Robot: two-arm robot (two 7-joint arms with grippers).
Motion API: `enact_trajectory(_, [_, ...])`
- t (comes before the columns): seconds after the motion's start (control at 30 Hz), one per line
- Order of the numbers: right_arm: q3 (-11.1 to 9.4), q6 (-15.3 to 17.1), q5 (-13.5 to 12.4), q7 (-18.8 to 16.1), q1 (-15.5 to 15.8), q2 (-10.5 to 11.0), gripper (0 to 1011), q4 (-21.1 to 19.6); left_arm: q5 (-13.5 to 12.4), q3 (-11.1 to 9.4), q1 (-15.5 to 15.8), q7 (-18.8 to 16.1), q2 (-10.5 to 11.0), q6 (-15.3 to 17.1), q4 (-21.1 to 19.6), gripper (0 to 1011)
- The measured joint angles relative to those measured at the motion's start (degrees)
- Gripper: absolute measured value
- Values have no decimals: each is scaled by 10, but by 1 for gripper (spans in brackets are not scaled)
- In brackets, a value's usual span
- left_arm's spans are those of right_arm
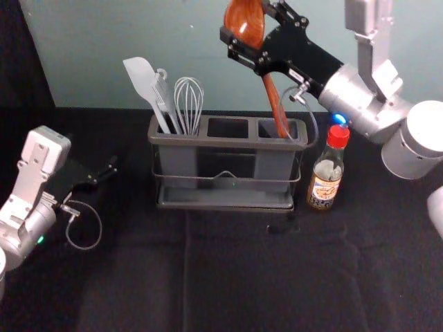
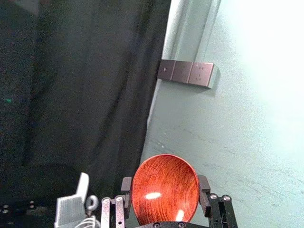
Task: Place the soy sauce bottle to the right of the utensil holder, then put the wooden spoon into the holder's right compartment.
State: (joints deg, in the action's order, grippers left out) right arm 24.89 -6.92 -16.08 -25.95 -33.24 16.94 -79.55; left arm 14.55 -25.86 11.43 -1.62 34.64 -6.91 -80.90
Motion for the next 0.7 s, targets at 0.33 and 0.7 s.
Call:
enact_trajectory(0.33, [3,-3,19,4,-16,-17,839,38,0,0,0,0,0,0,0,1005])
enact_trajectory(0.7, [1,-5,29,3,-5,-20,838,49,0,0,0,0,0,0,0,1005])
